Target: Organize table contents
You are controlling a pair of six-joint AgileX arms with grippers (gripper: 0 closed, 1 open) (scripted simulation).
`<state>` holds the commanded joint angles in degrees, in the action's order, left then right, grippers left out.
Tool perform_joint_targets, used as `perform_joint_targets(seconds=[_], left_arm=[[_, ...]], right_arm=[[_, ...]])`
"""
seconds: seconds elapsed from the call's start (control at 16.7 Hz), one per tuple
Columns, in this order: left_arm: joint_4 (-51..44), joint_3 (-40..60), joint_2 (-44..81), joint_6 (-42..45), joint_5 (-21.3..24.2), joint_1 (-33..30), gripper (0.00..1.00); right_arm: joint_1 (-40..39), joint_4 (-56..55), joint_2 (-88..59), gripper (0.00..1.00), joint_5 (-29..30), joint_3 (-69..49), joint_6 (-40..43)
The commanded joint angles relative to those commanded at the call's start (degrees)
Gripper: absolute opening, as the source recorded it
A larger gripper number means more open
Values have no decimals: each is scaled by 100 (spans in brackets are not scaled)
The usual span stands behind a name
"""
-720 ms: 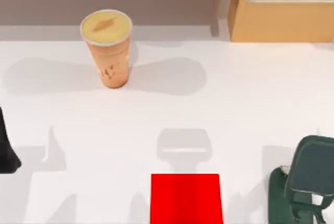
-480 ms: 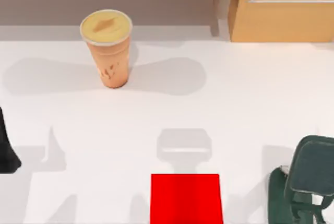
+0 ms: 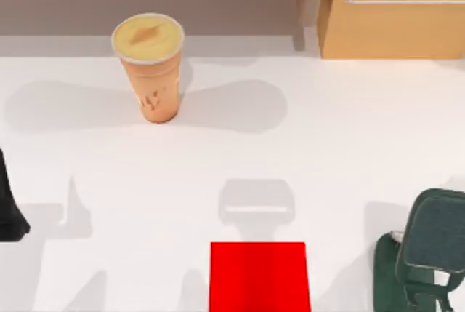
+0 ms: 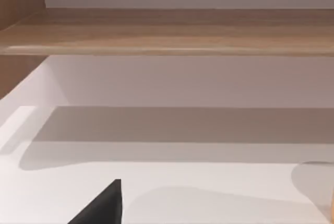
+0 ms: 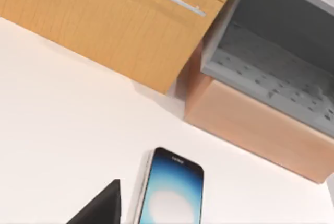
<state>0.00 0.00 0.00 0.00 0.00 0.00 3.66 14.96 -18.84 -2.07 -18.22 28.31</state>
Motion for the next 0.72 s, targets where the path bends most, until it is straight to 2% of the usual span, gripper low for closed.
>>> perform_joint_targets(seconds=[0.42, 0.72], left_arm=[[0, 0, 0, 0, 0, 0, 100], [0, 0, 0, 0, 0, 0, 100]], right_arm=[[896, 2290, -2721, 100, 37, -1724, 1822], [902, 3759, -4454, 100, 168, -2348, 2728]])
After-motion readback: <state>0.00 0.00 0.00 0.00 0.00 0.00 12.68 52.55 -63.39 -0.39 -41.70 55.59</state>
